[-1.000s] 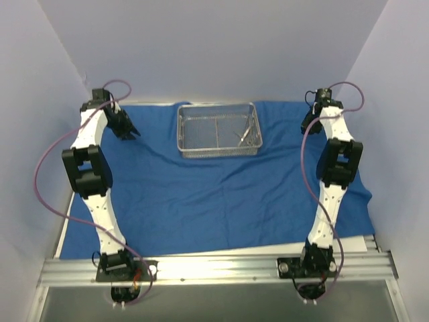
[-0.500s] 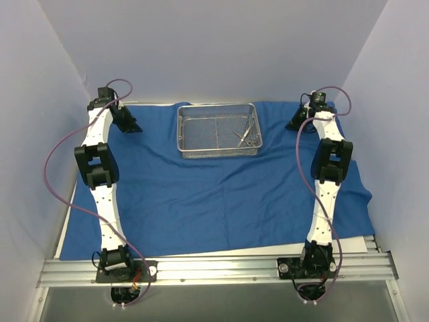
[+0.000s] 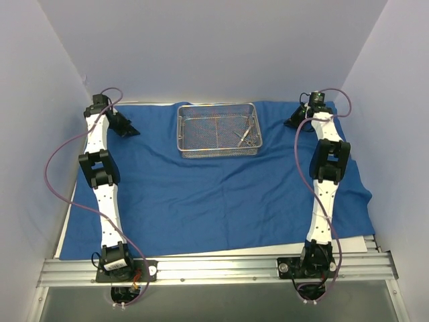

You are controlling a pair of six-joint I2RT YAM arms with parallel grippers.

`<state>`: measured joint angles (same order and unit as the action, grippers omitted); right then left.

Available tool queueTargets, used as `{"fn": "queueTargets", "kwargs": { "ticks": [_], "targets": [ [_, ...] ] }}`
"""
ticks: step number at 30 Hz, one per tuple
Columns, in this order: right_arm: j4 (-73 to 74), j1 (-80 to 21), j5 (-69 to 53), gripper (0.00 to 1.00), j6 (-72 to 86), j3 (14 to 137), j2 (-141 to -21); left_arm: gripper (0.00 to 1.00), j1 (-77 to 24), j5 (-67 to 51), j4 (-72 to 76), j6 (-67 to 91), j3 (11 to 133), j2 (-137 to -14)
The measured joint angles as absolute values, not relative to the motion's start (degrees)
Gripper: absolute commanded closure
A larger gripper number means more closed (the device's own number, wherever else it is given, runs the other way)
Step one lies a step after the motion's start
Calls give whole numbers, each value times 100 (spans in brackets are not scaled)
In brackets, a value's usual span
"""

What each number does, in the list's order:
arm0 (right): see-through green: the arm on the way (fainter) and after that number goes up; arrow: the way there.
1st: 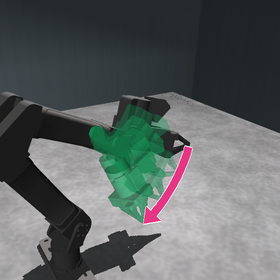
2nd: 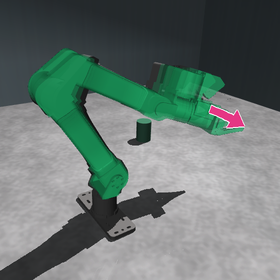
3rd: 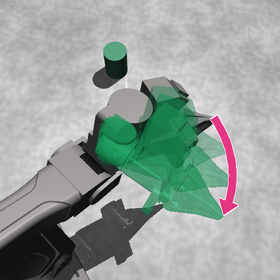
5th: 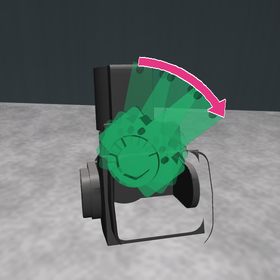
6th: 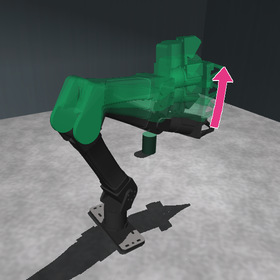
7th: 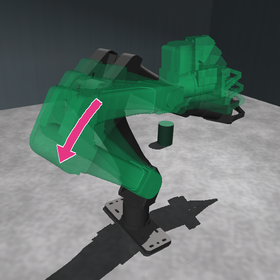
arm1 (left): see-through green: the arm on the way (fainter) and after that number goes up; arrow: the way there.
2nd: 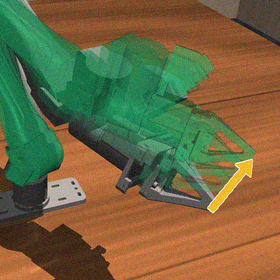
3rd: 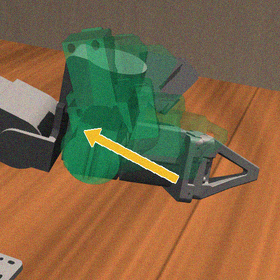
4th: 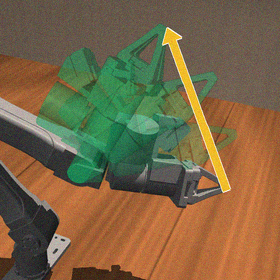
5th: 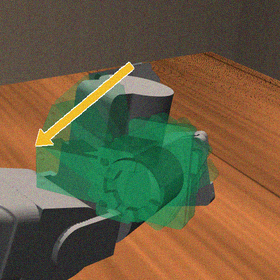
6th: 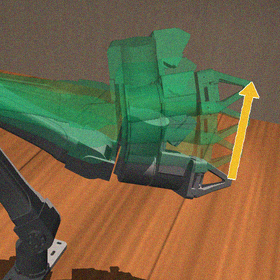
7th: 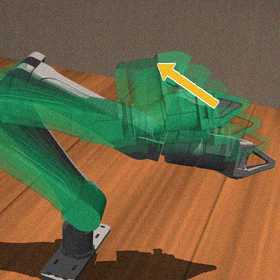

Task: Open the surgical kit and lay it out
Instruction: Smooth out the surgical kit at the center of the board.

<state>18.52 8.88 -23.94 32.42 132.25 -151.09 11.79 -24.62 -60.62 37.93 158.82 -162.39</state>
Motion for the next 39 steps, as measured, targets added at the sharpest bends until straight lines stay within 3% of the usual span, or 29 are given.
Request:
{"fn": "queueTargets", "kwargs": {
  "ticks": [12,16,20,22,26,32,39],
  "targets": [
    [1787,797,-2491,98,3568,13255,-15130,98,1673,-2762,-5774,3817,16125,-16420],
    [1968,744,-2469,97,3376,13257,-15054,74,1619,-2436,-5653,3693,15172,-15721],
    [2309,729,-2263,92,3087,13085,-14606,71,1494,-1964,-5686,3535,14324,-14617],
    [2491,716,-2067,93,2930,12717,-14064,72,1398,-1667,-5811,3400,14282,-14053],
    [2742,711,-1772,94,2692,11723,-12794,98,1223,-1111,-5968,3227,13572,-12731],
    [2637,642,-1678,100,2410,9087,-10663,98,1168,-867,-5741,3179,10532,-10713],
    [2561,-102,-1632,100,2126,7179,-9896,98,1170,-705,-5728,3083,9231,-11161]
  ]
}}
